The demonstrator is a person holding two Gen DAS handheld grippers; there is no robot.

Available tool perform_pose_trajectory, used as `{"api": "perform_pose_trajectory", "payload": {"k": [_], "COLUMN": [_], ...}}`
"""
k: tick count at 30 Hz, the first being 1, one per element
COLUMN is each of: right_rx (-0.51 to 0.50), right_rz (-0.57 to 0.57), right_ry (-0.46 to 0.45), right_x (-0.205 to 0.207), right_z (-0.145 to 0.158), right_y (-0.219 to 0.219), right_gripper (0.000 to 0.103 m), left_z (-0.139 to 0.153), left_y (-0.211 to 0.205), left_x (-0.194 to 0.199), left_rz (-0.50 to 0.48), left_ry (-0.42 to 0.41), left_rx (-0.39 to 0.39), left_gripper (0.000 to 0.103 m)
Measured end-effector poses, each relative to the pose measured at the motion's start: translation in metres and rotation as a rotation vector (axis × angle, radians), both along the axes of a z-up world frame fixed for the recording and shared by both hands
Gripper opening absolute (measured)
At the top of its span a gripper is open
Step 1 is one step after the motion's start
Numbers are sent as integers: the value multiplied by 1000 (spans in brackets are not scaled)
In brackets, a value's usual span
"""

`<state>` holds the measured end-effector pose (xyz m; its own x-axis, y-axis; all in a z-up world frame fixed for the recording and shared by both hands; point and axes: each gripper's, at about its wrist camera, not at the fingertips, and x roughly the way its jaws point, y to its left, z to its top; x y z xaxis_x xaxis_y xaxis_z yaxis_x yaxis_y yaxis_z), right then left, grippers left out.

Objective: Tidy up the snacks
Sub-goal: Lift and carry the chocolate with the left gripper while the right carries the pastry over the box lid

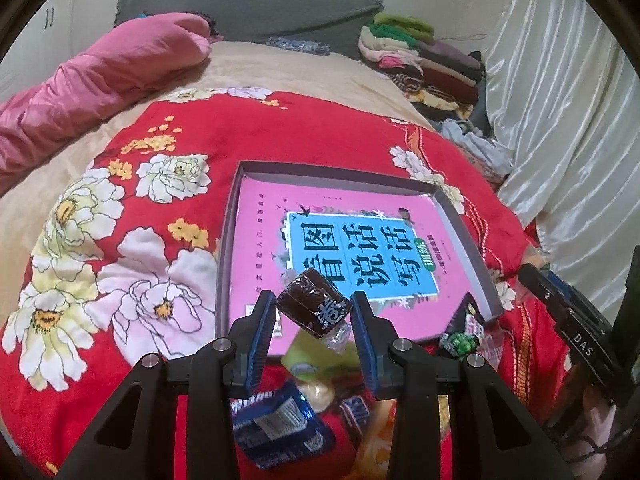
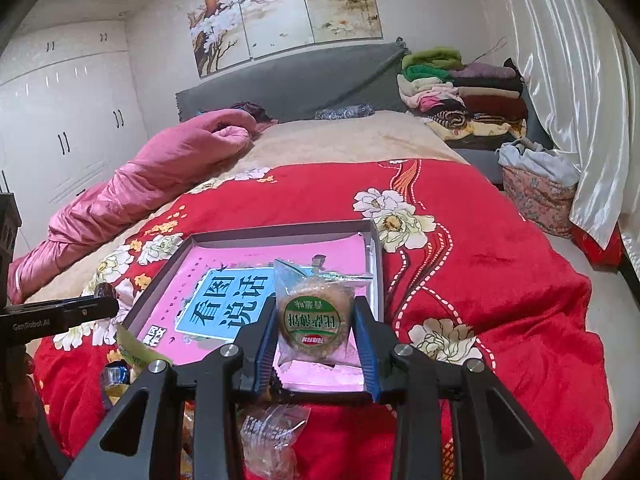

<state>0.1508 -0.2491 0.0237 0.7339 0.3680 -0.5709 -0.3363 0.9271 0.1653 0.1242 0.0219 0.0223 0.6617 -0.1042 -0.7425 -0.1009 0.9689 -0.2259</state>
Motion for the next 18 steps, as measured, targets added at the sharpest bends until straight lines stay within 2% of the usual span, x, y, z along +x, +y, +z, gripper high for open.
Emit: {"api": "perform_pose_trajectory", "payload": {"k": [12, 18], "right_rx": [1, -21], "right_rz": [19, 32], "right_ry": [82, 132], "right_x": [30, 41], "right_z": [-19, -32], "right_y": [2, 6], "right_gripper": [37, 37], "left_z": [-19, -36], "left_y": [8, 12], "left_x": [32, 43], "left_rz": [16, 7], "left_ry": [29, 78], "left_rx": [-12, -40], "left_gripper": [40, 40]}}
